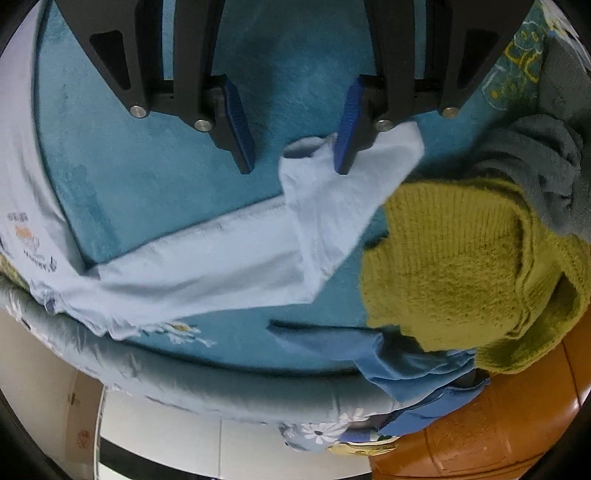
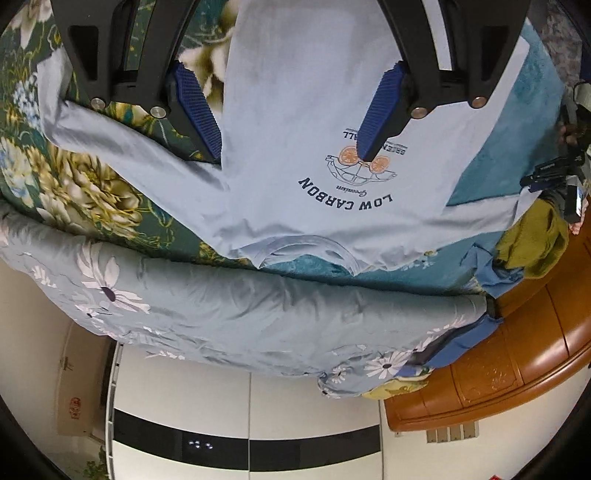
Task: Fold clothes
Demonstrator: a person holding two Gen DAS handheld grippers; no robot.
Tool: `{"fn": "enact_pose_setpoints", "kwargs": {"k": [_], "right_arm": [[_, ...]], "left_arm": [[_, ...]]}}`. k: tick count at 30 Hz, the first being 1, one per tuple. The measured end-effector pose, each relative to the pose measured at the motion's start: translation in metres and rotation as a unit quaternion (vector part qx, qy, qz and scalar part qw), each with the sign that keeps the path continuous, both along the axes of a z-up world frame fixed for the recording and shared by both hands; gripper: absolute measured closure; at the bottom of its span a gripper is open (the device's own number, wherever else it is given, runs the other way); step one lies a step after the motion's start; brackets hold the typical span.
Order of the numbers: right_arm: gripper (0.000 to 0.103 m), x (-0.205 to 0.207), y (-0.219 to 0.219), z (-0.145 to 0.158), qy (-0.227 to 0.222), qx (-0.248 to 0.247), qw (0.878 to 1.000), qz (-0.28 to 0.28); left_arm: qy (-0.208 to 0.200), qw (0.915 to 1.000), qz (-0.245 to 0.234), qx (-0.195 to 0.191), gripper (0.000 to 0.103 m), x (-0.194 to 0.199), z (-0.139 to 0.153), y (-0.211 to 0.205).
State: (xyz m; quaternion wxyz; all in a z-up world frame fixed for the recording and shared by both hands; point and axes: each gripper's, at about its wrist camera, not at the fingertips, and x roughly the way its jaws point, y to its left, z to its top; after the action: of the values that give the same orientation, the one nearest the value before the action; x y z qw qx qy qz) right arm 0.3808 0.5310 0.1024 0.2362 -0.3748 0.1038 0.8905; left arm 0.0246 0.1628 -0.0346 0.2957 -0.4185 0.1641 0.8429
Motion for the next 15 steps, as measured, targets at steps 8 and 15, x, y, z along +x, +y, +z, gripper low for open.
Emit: {"fn": "enact_pose_setpoints", "kwargs": {"k": [8,15], "right_arm": [[0.024,0.001,-0.009,0.018,0.013,0.008,1.0,-0.005],[0.024,-0.01,-0.007,-0.004,-0.007,-0.006,1.0,-0.01]], "left_arm": [[0.014,0.996,0.061,0.064,0.1,-0.054,0.053,-0.041],[0.014,0.9931,0.115,0.018,0.099,-0.104,0.068,-0.049]]}}
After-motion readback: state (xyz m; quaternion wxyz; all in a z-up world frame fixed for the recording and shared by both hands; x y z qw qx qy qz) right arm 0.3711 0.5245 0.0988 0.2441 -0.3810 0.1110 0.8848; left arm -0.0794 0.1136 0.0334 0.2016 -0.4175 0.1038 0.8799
